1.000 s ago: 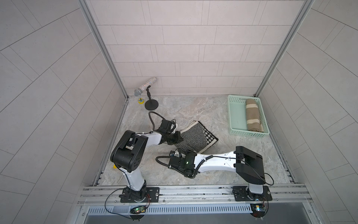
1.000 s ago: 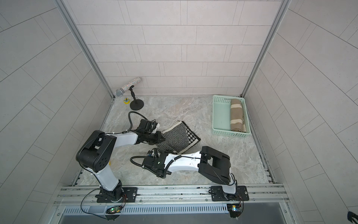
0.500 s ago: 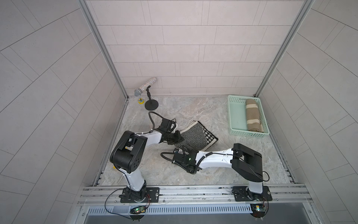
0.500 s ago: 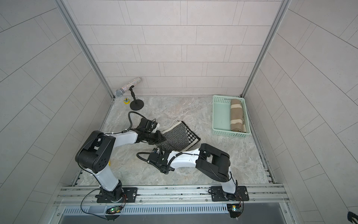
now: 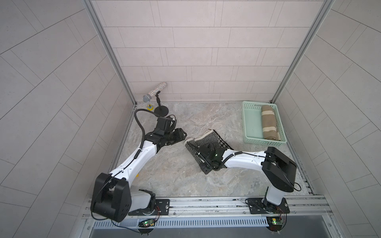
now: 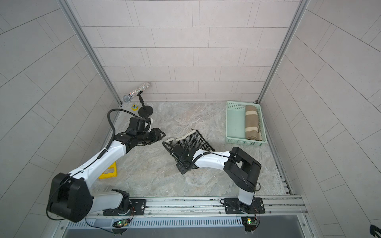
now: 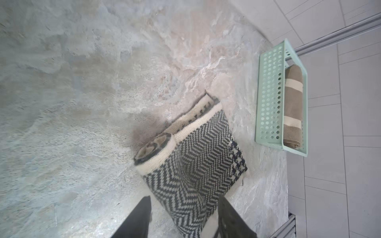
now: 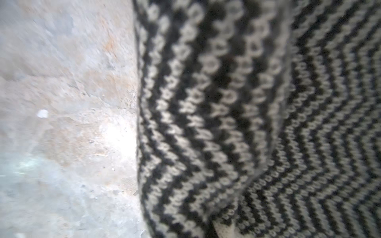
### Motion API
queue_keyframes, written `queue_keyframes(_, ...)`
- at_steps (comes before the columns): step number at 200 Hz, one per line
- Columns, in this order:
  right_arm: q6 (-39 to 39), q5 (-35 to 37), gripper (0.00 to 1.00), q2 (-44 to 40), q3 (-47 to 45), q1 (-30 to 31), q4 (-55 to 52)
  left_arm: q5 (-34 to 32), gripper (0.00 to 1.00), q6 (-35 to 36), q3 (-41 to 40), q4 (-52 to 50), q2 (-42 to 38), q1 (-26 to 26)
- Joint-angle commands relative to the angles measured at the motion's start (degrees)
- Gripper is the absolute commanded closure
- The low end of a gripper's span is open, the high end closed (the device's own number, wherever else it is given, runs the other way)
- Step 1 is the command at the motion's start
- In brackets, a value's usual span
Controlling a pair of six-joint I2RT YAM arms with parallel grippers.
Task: Roll up the scarf and place it into the basket
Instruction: Roll the scarf at the center of the board.
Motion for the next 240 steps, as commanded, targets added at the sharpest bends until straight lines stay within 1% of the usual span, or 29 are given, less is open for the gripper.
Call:
queue_keyframes(1,7.1,-20.9,1.0,-0.5,-4.5,-4.6,3.9,-0.4,0.51,2.5,-1.6,-4.4,-1.6,-0.3)
queue_keyframes(8,8.2,-24.6,1.0,-0.5,-5.5,-6.5,6.2,0.9,0.56,2.8,-2.1,-3.9,-1.6,-0.4)
queue_keyframes(26,11.0,-34.2,1.0,-0.3,-7.6,-10.4,11.8,5.3,0.64,3.4,-3.6,-0.7,-0.5,-1.2)
queue_keyframes(38,12.3,-38.7,1.0,0.2,-8.4,-12.3,14.5,7.2,0.67,3.2,-3.8,1.1,0.9,-2.5)
queue_keyframes(72,14.9,-46.2,1.0,0.6,-10.9,-15.9,20.0,7.0,0.77,2.2,-3.3,5.8,5.6,-7.8)
queue_keyframes(78,15.2,-46.8,1.0,0.5,-11.5,-16.4,20.6,6.9,0.8,2.1,-3.1,6.7,6.6,-8.6)
queue_keyframes(98,14.8,-47.4,1.0,0.1,-13.0,-17.5,20.7,6.7,0.84,1.9,-2.3,9.7,10.4,-10.7)
queue_keyframes(121,14.1,-47.1,1.0,0.3,-14.5,-18.4,20.7,7.8,0.87,1.9,-0.6,13.0,15.7,-12.1)
queue_keyframes(143,13.7,-46.6,0.97,0.8,-15.2,-18.6,20.7,8.3,0.9,1.7,1.1,15.6,20.5,-12.9)
queue_keyframes(170,12.9,-45.5,0.89,0.2,-15.2,-18.7,19.7,7.8,0.92,1.8,3.2,16.5,26.5,-13.0)
queue_keyframes(190,11.0,-42.9,0.79,-1.6,-14.4,-18.8,15.6,7.4,0.94,1.6,4.7,15.6,30.7,-12.9)
queue_keyframes(215,6.5,-35.0,0.64,-6.9,-12.1,-18.7,4.7,6.4,0.97,1.6,5.9,13.4,33.5,-13.0)
queue_keyframes(229,4.8,-27.8,0.55,-11.7,-10.9,-18.6,-1.4,6.5,0.99,1.6,5.9,13.5,34.3,-13.0)
queue_keyframes(240,4.2,-21.8,0.51,-15.6,-10.1,-18.0,-5.4,6.9,1.0,1.4,5.9,13.9,34.8,-13.0)
